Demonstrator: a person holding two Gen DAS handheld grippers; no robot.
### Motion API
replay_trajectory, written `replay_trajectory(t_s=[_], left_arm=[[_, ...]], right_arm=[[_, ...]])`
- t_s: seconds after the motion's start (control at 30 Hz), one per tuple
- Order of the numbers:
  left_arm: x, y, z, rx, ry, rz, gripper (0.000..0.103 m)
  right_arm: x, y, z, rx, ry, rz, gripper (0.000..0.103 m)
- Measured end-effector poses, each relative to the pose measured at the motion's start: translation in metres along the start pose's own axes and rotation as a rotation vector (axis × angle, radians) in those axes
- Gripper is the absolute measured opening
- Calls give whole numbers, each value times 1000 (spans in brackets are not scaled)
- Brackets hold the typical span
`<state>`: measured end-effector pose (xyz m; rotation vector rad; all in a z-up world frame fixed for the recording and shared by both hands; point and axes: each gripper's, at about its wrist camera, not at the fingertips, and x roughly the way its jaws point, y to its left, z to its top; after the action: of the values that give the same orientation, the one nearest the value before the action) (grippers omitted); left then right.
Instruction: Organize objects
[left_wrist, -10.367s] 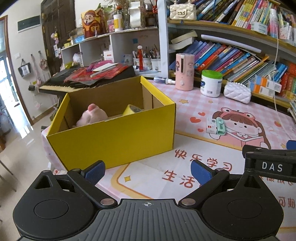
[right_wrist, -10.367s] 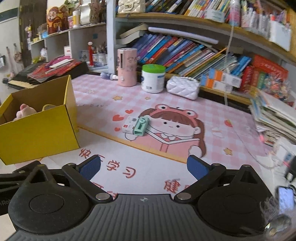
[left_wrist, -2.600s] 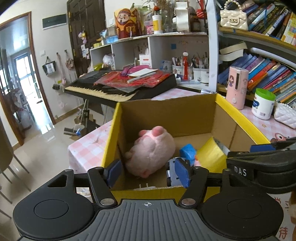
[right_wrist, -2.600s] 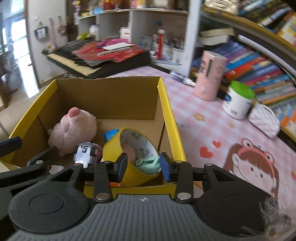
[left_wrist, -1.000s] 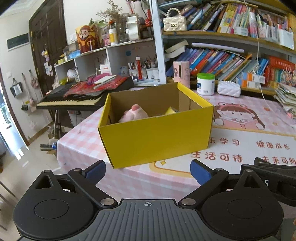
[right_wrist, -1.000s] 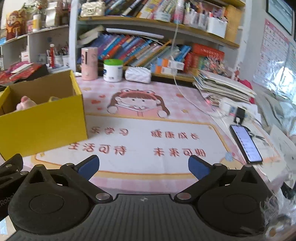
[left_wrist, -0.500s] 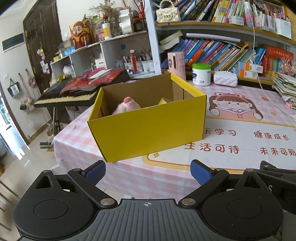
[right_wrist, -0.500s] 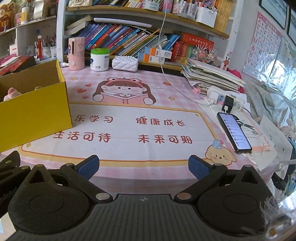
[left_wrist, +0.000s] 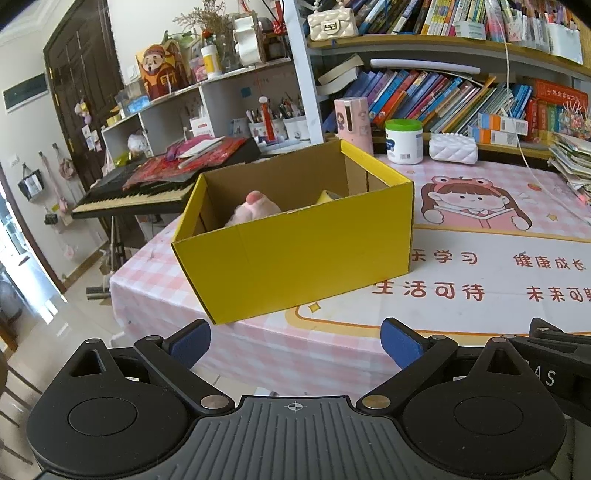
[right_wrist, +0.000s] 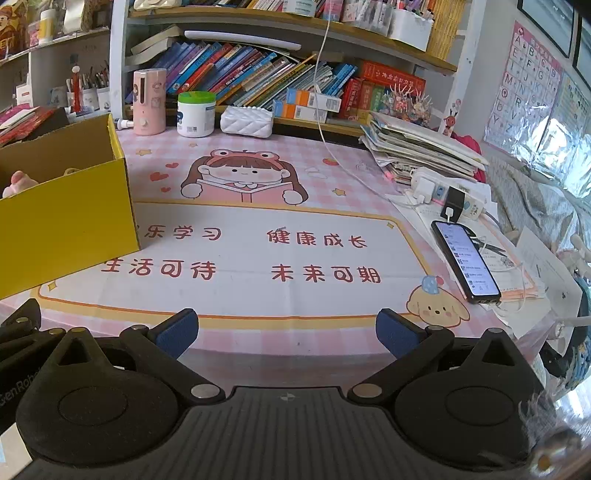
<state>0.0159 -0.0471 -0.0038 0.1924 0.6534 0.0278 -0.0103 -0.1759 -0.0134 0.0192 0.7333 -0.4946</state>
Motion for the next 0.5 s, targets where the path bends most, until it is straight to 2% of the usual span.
replay_trajectory(t_s=[0.5], left_arm=[[7,2,1,-16,39,-9,100]], right_arm=[[3,5,-1,-14,6,-6,103]])
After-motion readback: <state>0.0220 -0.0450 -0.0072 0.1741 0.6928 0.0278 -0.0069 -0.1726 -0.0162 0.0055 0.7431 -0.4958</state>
